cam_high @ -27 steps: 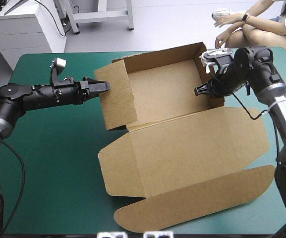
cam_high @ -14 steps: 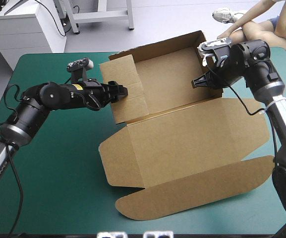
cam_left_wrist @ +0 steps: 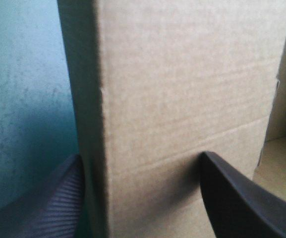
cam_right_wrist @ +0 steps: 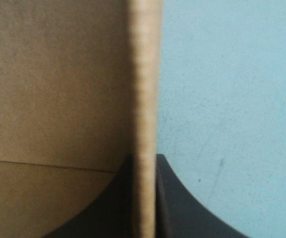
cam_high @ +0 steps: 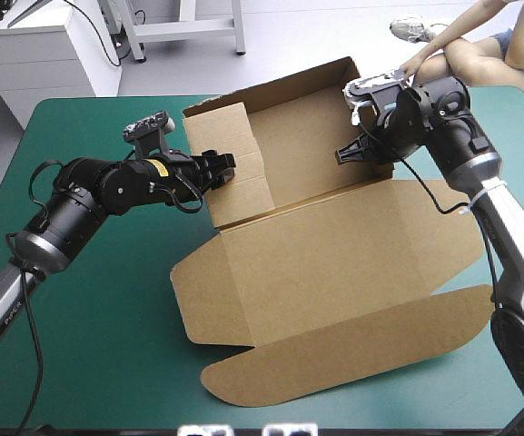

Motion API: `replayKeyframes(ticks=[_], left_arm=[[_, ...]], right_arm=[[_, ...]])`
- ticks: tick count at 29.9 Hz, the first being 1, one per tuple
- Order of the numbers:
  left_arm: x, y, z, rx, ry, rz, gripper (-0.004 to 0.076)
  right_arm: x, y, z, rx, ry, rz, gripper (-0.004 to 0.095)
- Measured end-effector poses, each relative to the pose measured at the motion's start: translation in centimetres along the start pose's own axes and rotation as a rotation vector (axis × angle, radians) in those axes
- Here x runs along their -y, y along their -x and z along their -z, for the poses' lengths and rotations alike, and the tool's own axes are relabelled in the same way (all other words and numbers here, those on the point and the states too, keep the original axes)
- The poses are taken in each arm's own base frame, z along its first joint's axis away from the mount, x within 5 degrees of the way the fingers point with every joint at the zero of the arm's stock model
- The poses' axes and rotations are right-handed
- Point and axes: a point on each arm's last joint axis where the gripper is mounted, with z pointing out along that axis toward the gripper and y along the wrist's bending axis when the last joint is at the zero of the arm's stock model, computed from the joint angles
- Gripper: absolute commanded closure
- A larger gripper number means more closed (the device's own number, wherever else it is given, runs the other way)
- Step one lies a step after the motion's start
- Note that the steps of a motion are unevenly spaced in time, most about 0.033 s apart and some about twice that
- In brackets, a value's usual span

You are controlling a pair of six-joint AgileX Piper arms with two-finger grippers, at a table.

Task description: Fold the box

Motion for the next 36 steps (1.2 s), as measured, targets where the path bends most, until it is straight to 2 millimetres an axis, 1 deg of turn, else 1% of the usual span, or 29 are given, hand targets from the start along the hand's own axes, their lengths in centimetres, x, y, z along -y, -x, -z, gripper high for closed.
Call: replayKeyframes(ticks=[3, 11, 17, 26, 32, 36], left_arm=[[-0.1, -0.2, 0.1, -0.011, 0.034, 0.022, 0.0251], [-0.4, -0.3, 0.1, 0.014, 0.117, 0.037, 0.0251], [-0.2, -0.3, -0.3, 0.054, 0.149, 0.030, 0.0251], [0.1, 0.3, -2.6, 0.115, 0.093, 0.021, 0.0251], [-0.2, 0.2, -3.5, 0.096, 0.118, 0.012, 0.0251], [-0.4, 0.0, -3.5, 0.080, 0.136, 0.011, 0.0251]], right_arm=[[-0.3, 0.4, 0.7, 0.019, -0.001, 0.010, 0.0924], [-2.1, 1.3, 2.6, 0.083, -0.006, 0.070, 0.0924], [-2.4, 1.3, 2.6, 0.078, -0.009, 0.062, 0.0924], [-2.2, 1.1, 2.7, 0.063, -0.025, 0.050, 0.0924], [-2.3, 1.1, 2.7, 0.061, -0.013, 0.047, 0.0924], [-2.4, 1.1, 2.8, 0.062, -0.006, 0.052, 0.0924]])
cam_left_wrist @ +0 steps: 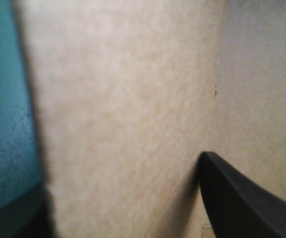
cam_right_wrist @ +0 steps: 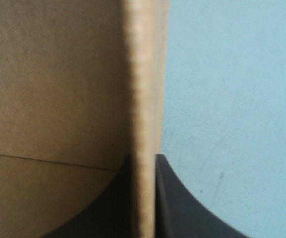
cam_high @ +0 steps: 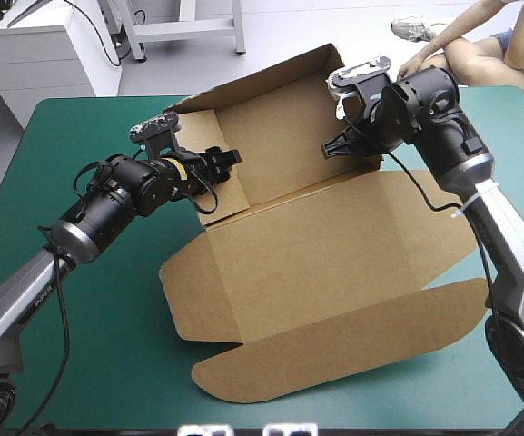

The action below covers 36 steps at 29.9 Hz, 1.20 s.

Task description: Fold the box

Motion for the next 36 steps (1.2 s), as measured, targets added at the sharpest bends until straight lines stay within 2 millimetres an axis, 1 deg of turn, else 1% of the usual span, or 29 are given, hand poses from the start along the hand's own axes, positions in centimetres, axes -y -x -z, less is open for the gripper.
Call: replayKeyframes(ticks=[5, 6, 7, 8, 10, 11, 12, 18, 24, 29, 33, 36], left_arm=[[-0.2, -0.2, 0.0, -0.019, 0.018, 0.000, 0.0253], [-0.2, -0.2, 0.0, -0.022, 0.019, 0.001, 0.0272], [-0.2, -0.2, 0.1, -0.023, 0.021, 0.001, 0.0318], [-0.2, -0.2, 0.1, -0.025, 0.023, 0.001, 0.0394], [-0.3, -0.2, 0.4, -0.030, 0.029, 0.000, 0.0600], [-0.3, -0.3, 0.6, -0.032, 0.036, -0.004, 0.0731], [-0.4, -0.2, 0.9, -0.032, 0.043, -0.010, 0.0720], [-0.7, 0.1, 2.4, -0.005, 0.069, -0.043, 0.0732], [-0.8, 0.0, 2.6, -0.013, 0.081, -0.041, 0.0732], [-0.9, 0.1, 2.6, -0.043, 0.121, -0.085, 0.0732], [0.0, 1.4, 2.6, -0.093, 0.167, -0.166, 0.0732], [0.6, 2.2, 1.8, -0.146, 0.209, -0.211, 0.0732]], right_arm=[[0.0, 0.0, 0.0, 0.000, 0.004, 0.002, 0.0924], [0.0, 0.0, 0.0, 0.000, 0.004, 0.002, 0.0924], [0.0, 0.0, 0.0, 0.000, 0.004, 0.002, 0.0924], [0.0, 0.0, 0.0, 0.000, 0.004, 0.002, 0.0924], [-0.1, 0.0, 0.0, 0.000, 0.003, 0.004, 0.0924], [-0.1, 0.0, 0.0, 0.000, 0.001, 0.007, 0.0924], [0.0, 0.0, 0.0, 0.001, -0.007, 0.011, 0.0924], [-0.1, 0.1, 0.3, 0.010, -0.003, -0.004, 0.0924], [-0.2, 0.1, 0.4, 0.010, -0.005, -0.011, 0.0924], [-0.2, 0.1, 0.4, 0.009, -0.008, -0.037, 0.0924], [-0.4, -0.3, -0.2, -0.017, -0.003, -0.068, 0.0924], [-0.6, -1.1, -1.5, -0.070, 0.001, -0.095, 0.0925]])
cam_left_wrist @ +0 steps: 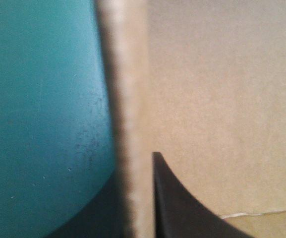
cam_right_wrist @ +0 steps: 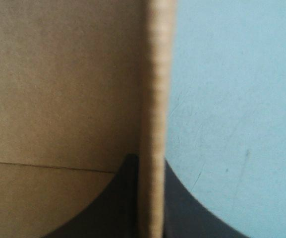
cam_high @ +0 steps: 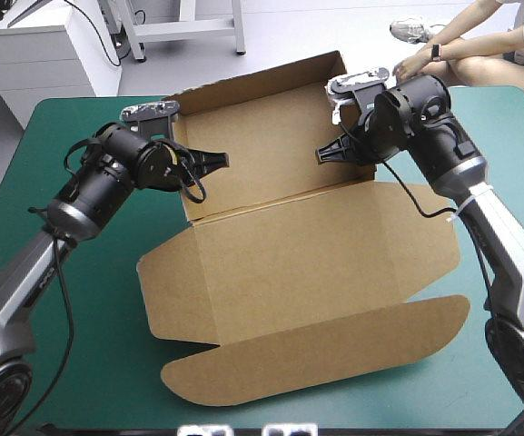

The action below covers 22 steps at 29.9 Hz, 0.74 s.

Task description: Fold the box

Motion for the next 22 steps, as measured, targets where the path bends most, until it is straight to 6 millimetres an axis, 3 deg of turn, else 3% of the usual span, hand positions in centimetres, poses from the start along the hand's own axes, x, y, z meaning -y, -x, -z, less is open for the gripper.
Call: replayKeyframes(ticks=[6, 15, 22], left_arm=[[1.2, 1.2, -3.1, -0.146, 0.069, -0.063, 0.0732], [2.6, -0.3, -9.5, -0.342, 0.036, -0.059, 0.0732], [2.7, -0.8, -11.1, -0.380, 0.046, -0.085, 0.0732]], right_arm=[[0.6, -2.3, -4.1, -0.152, 0.039, -0.076, 0.0926], [1.1, -6.2, -8.5, -0.334, 0.016, -0.100, 0.0926], [0.9, -8.0, -10.3, -0.373, 0.035, -0.122, 0.0926]])
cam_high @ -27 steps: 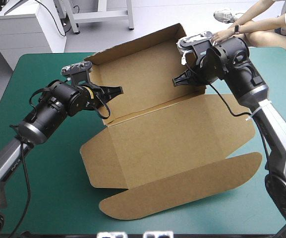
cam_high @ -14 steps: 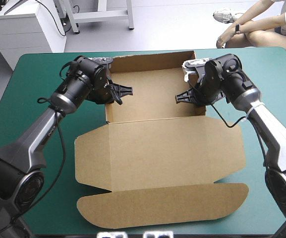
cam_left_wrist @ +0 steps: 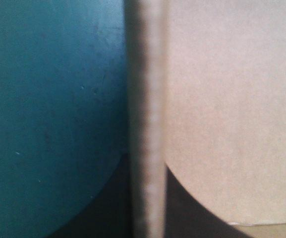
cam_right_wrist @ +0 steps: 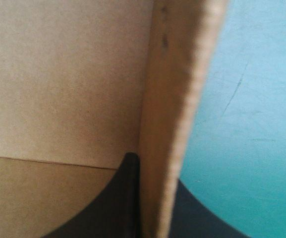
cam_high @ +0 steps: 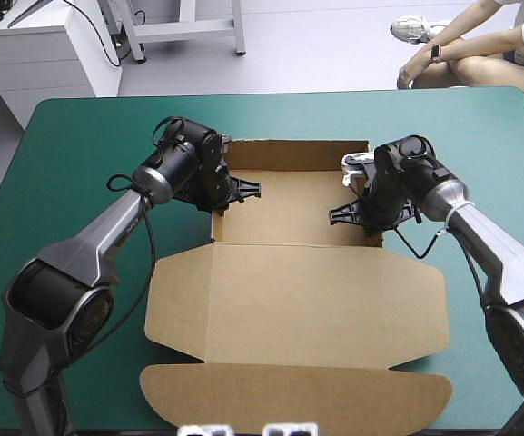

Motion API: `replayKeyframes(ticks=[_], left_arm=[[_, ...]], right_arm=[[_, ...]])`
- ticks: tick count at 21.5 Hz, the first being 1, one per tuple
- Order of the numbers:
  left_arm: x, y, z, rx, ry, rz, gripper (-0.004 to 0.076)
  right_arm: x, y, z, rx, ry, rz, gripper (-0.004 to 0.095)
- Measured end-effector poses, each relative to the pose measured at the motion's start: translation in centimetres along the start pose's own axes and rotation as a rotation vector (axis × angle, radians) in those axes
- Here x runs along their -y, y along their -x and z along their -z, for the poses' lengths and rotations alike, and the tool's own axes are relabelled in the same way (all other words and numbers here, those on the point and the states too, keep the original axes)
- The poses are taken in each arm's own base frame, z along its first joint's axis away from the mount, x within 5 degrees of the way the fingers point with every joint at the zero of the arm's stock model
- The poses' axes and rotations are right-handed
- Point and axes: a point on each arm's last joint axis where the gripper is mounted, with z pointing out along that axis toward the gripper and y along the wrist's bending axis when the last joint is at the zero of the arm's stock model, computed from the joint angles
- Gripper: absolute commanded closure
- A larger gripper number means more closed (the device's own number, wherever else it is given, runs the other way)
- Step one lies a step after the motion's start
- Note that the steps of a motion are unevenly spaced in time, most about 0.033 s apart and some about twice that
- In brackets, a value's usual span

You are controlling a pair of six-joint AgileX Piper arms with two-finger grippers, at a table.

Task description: Fold the box

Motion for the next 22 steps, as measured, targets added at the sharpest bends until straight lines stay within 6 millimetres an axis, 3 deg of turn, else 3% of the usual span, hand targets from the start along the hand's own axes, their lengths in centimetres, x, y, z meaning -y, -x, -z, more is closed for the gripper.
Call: replayKeyframes(ticks=[5, 11, 16, 22], left_arm=[[-0.1, -0.1, -0.2, -0.003, 0.012, -0.013, 0.0732], [-0.8, -1.8, -3.1, -0.088, 0.034, 0.009, 0.0732], [-0.8, -2.0, -3.1, -0.086, 0.028, 0.013, 0.0732], [-0.6, -1.9, -3.1, -0.080, 0.009, 0.004, 0.0732]], right_arm=[[-0.1, 0.1, -0.1, 0.020, 0.009, -0.002, 0.0926], [-0.2, 0.1, -0.9, 0.007, 0.016, -0.011, 0.0926], [0.1, 0.3, -1.0, 0.014, 0.017, -0.043, 0.0926], [1.9, 0.5, -1.0, -0.004, 0.067, -0.106, 0.0926]])
